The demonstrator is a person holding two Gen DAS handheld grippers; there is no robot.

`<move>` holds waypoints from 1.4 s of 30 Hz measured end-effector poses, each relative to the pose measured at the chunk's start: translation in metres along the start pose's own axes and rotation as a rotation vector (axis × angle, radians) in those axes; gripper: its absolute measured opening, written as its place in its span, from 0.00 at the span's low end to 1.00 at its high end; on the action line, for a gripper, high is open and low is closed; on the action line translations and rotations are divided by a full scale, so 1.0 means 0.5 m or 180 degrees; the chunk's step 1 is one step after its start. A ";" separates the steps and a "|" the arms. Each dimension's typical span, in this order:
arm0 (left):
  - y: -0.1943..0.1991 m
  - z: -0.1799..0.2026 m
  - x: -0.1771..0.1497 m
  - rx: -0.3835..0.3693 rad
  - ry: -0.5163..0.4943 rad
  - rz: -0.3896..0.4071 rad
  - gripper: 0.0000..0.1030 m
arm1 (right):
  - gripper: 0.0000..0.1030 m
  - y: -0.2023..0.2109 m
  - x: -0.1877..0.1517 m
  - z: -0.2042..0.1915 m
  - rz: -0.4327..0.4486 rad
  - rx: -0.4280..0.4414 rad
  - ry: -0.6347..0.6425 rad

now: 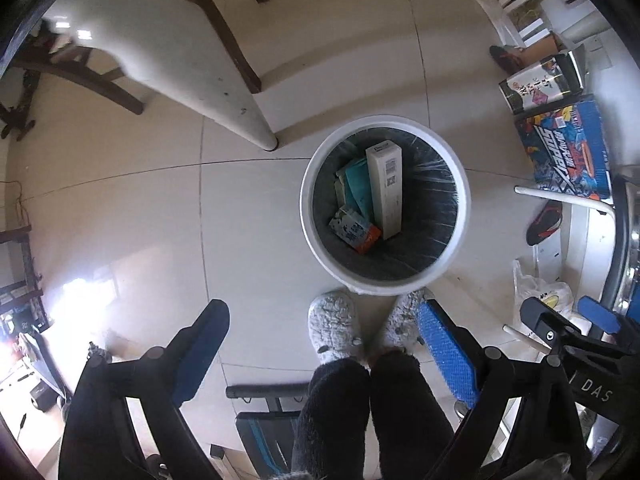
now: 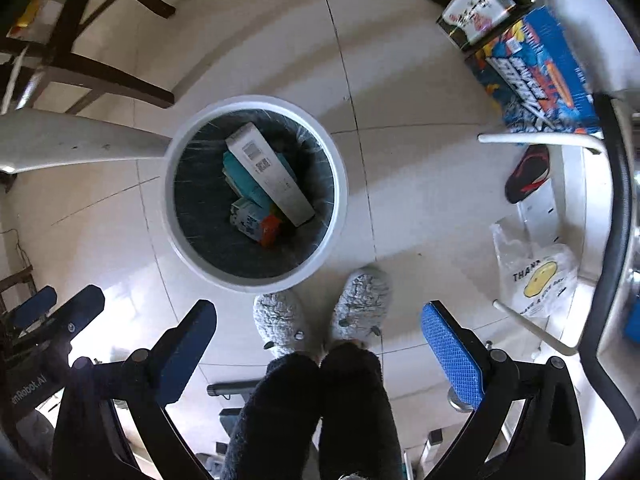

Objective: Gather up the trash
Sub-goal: 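Carry both boxes over the bin and open both tools to drop them, then grasp the blue snack wrapper with left tool while right tool grasps the white medicine box card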

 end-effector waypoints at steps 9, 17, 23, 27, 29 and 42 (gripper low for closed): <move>0.190 0.028 -0.075 -0.0025 -0.0012 0.0167 0.94 | 1.00 0.217 -0.096 0.028 0.0177 0.0063 -0.0003; 0.402 0.062 -0.137 -0.0100 -0.0128 0.0434 0.94 | 1.00 0.429 -0.176 0.055 0.0337 0.0194 -0.0033; 0.551 0.107 -0.106 -0.0317 -0.0152 0.0993 0.94 | 1.00 0.605 -0.191 0.089 0.0452 0.0513 -0.0168; 0.638 0.178 -0.033 -0.0298 -0.0287 0.1280 0.94 | 1.00 0.726 -0.136 0.153 0.0720 0.0599 -0.0327; 0.672 0.227 0.014 -0.0274 -0.0340 0.1278 0.94 | 1.00 0.770 -0.092 0.200 0.0827 0.0603 -0.0450; 0.547 0.630 0.295 -0.0803 -0.0263 0.0463 0.81 | 1.00 0.736 0.255 0.589 0.0633 0.0495 -0.0977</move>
Point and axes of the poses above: each gripper's, at about its wrist camera, not at the fingertips, and y roughly against the way its jaws point, z to its right, x to its top, the point moved 5 cm from there along -y, roughly the way its jaws point, and after that the axes turned 8 degrees about -x, right-handed, at the moved point
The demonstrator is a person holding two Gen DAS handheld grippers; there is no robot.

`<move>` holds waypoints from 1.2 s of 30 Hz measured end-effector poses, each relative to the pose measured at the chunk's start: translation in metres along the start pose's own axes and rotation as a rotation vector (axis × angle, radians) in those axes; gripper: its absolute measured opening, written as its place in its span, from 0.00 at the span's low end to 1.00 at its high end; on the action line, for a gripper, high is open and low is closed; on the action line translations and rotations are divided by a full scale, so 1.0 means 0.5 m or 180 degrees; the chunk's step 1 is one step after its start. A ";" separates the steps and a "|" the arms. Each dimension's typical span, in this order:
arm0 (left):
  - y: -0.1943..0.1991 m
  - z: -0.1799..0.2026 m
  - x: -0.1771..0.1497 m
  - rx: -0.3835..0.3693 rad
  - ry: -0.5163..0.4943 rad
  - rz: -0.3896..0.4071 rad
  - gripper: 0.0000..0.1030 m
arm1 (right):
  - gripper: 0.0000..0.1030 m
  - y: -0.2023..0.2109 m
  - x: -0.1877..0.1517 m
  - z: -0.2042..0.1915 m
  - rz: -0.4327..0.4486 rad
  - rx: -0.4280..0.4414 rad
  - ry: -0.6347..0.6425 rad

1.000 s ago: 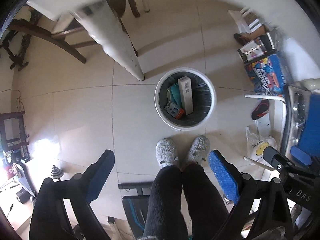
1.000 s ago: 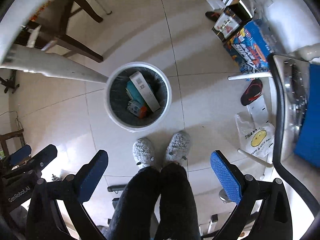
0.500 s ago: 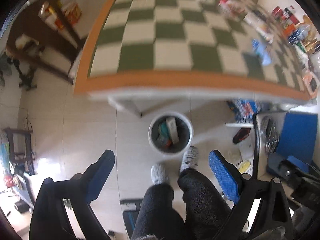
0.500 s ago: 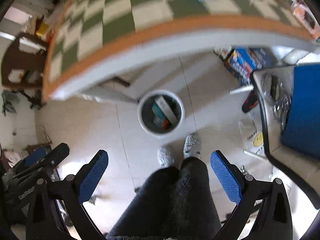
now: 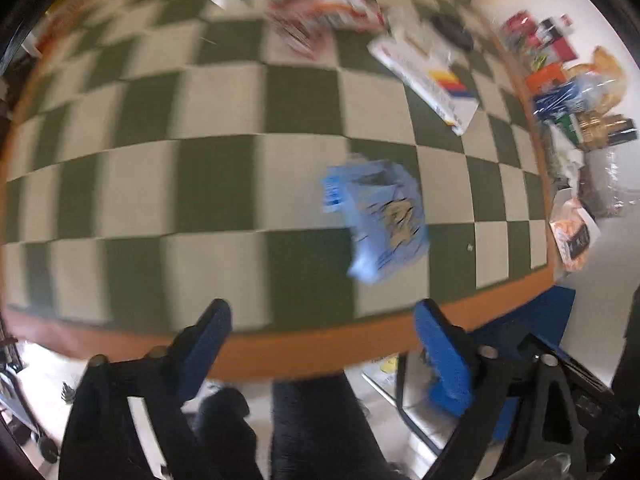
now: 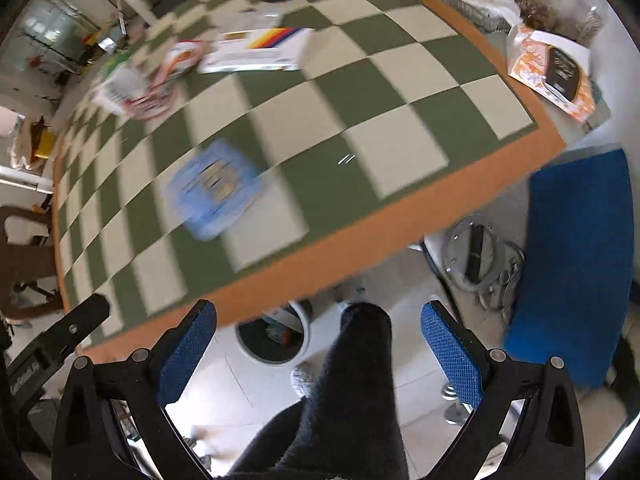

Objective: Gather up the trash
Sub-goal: 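Grasp the blue snack wrapper with left tool while right tool grasps the white medicine box card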

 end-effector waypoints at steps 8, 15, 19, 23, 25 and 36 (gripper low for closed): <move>-0.080 0.042 0.117 0.0195 -0.0081 -0.0148 0.08 | 1.00 -0.061 0.229 -0.003 -0.0145 -0.0133 0.0519; -0.023 -0.027 0.223 0.0649 0.0024 0.0124 0.07 | 1.00 -0.097 0.412 -0.165 0.0060 -0.0370 0.1512; -0.018 -0.061 0.258 0.0682 0.0217 0.0162 0.07 | 1.00 -0.152 0.473 -0.256 0.0103 -0.0548 0.1998; -0.014 -0.069 0.263 0.0657 0.0305 0.0181 0.07 | 1.00 -0.217 0.495 -0.304 -0.0028 -0.0661 0.2184; -0.011 -0.077 0.264 0.0645 0.0332 0.0187 0.07 | 0.95 -0.223 0.493 -0.300 -0.0067 -0.0597 0.2014; -0.022 -0.106 0.273 0.0755 0.0345 0.0248 0.07 | 0.95 -0.220 0.418 -0.325 -0.0400 -0.0286 0.1816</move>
Point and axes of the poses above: each gripper's, at about its wrist camera, not at the fingertips, and y roughly against the way its jaws point, z to its right, x to its top, the point moved 5 cm from there along -y, roughly the way its jaws point, and after that the axes turned 8 degrees about -x, right-handed, at the moved point
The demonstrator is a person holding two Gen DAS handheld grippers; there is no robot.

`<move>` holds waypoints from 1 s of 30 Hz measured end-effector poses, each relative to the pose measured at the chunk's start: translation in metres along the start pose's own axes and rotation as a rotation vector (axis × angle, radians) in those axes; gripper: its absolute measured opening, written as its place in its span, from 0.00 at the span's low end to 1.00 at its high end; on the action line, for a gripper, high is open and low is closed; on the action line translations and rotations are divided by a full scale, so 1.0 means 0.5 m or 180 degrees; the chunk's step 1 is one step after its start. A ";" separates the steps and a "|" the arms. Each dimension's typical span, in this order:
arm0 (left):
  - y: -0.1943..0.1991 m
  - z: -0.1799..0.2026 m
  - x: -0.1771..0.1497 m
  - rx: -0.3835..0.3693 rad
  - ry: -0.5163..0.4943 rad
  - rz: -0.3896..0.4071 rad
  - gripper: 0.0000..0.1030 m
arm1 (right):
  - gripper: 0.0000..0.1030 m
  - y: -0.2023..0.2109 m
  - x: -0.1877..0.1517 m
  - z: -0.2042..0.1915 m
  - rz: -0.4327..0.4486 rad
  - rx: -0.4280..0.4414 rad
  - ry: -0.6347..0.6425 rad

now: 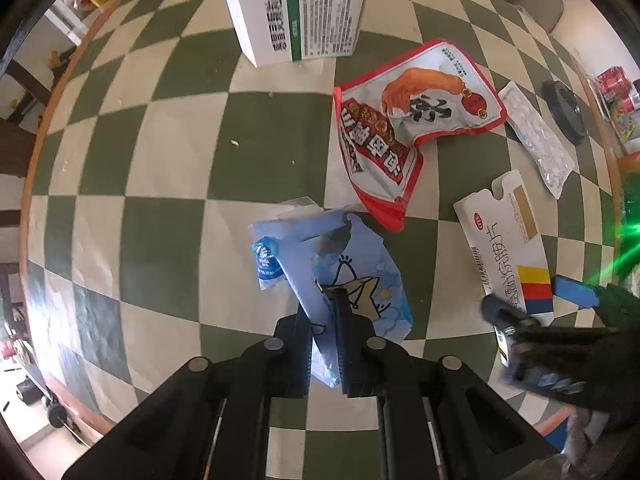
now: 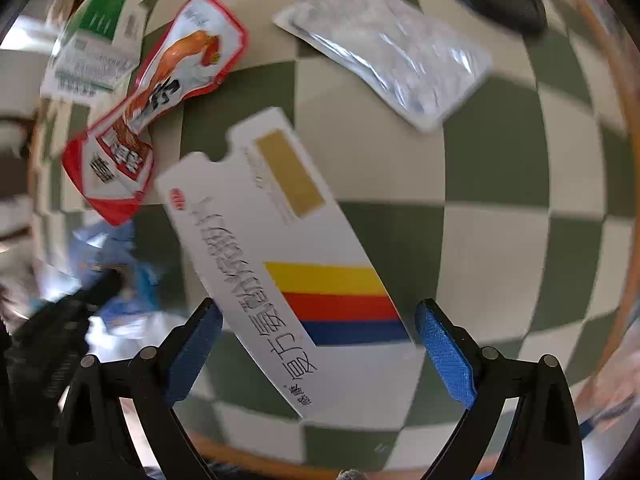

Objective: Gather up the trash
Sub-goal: 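Grasp the blue snack wrapper with left tool while right tool grasps the white medicine box card, then carry both items over the bin and open both tools to drop them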

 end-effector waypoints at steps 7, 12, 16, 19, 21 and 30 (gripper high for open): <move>0.053 -0.003 -0.009 0.0119 -0.0114 0.0189 0.06 | 0.80 0.014 -0.014 -0.036 0.0353 -0.0245 0.0084; 0.103 -0.018 -0.035 0.0110 -0.0205 0.0309 0.06 | 0.79 0.031 -0.079 -0.017 0.0411 -0.0041 -0.0226; 0.149 -0.049 -0.088 0.0014 -0.0241 0.0388 0.06 | 0.79 0.071 -0.135 -0.044 0.0504 0.0111 -0.0410; 0.184 -0.079 -0.136 -0.0069 -0.0308 0.0451 0.06 | 0.79 0.091 -0.207 -0.090 0.0514 0.0291 -0.0552; 0.197 -0.092 -0.164 -0.0136 -0.0376 0.0497 0.06 | 0.79 0.104 -0.255 -0.130 0.0555 0.0342 -0.0626; 0.266 -0.279 -0.369 -0.0389 -0.0529 0.0589 0.06 | 0.76 0.166 -0.490 -0.320 0.0741 0.0535 -0.1013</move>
Point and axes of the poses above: each gripper's, at about its wrist camera, not at the fingertips, and y roughly against the way its jaws point, z to its right, x to its top, the point moved 5 cm from there along -y, roughly the way its jaws point, and after that the axes turned 8 degrees about -x, right-handed, at the moved point
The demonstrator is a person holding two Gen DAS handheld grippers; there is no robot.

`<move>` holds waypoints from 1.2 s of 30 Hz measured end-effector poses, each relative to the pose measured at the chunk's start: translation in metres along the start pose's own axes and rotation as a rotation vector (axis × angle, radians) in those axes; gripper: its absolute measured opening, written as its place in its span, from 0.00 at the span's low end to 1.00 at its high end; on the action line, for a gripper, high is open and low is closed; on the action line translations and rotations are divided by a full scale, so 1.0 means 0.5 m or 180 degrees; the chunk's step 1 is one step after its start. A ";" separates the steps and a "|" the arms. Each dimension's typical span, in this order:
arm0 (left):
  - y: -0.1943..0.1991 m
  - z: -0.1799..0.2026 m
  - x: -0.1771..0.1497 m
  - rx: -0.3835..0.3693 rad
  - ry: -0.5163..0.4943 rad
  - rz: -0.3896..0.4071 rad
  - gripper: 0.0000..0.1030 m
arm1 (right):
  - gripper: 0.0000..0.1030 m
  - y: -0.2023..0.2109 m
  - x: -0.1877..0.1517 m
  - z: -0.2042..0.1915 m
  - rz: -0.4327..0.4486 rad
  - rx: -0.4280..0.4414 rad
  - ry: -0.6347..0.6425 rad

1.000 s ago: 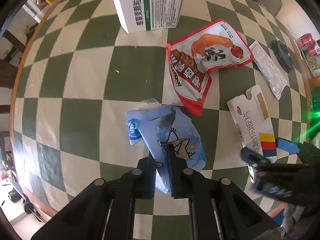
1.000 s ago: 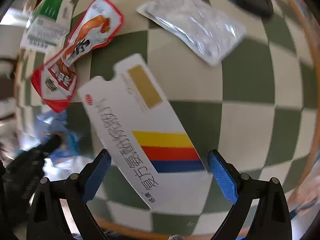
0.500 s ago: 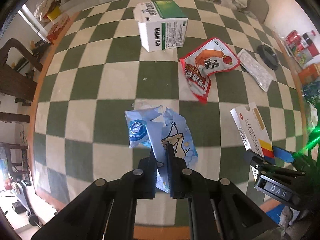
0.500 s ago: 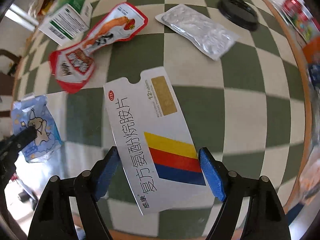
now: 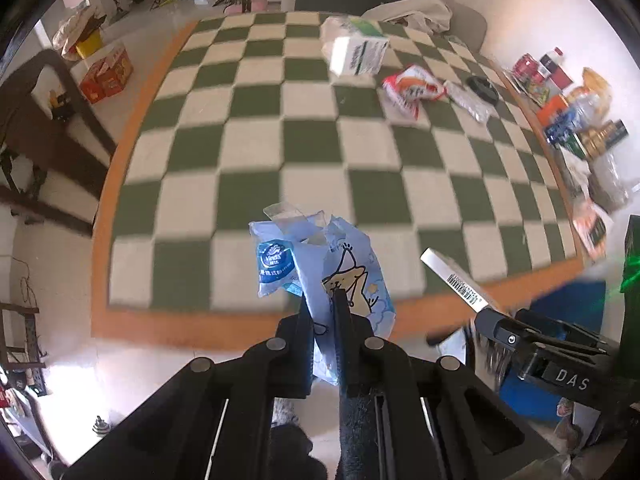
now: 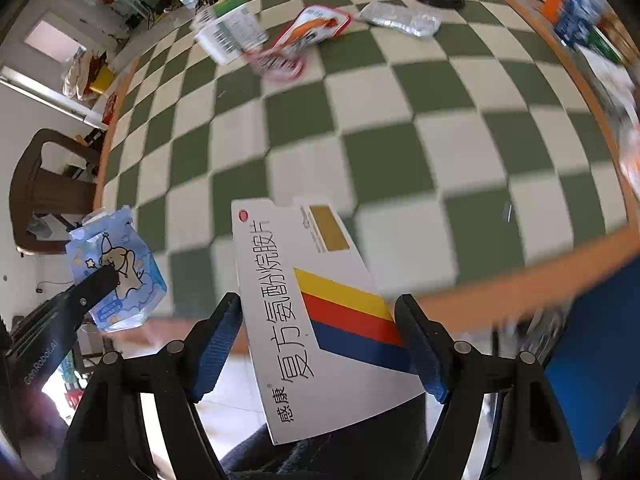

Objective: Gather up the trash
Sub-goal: 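Carry both items over the bin and open both tools to drop them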

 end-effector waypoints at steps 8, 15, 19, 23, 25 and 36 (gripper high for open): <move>-0.086 -0.164 -0.227 -0.0051 0.0355 -0.0545 0.06 | 0.22 -0.054 -0.274 -0.057 -0.0367 0.0237 -0.0150; -0.475 -0.274 -0.364 -0.0249 0.0777 -0.1222 0.07 | 0.36 -0.392 -0.395 -0.060 -0.0797 -0.0039 -0.0247; -0.681 -0.303 -0.408 -0.0330 0.0847 -0.1436 0.16 | 0.47 -0.629 -0.431 -0.018 -0.1026 -0.0283 -0.0288; -0.805 -0.319 -0.422 -0.0198 0.0725 -0.1390 1.00 | 0.78 -0.800 -0.438 0.015 -0.1058 -0.0460 -0.0188; -0.834 -0.330 -0.435 -0.0090 0.0689 -0.1396 1.00 | 0.88 -0.860 -0.441 0.033 -0.1031 -0.0574 -0.0116; -0.808 -0.389 -0.464 0.0411 0.0486 -0.1318 1.00 | 1.00 -0.965 -0.450 0.030 -0.0921 -0.0768 0.0147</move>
Point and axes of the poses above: each gripper's, at about its wrist camera, not at the fingertips, and y roughly against the way its jaws point, z to its right, x to its top, the point moved 5 cm from there along -y, roughly the way its jaws point, and after that the axes turned 8 degrees about -x, right-handed, at the moved point
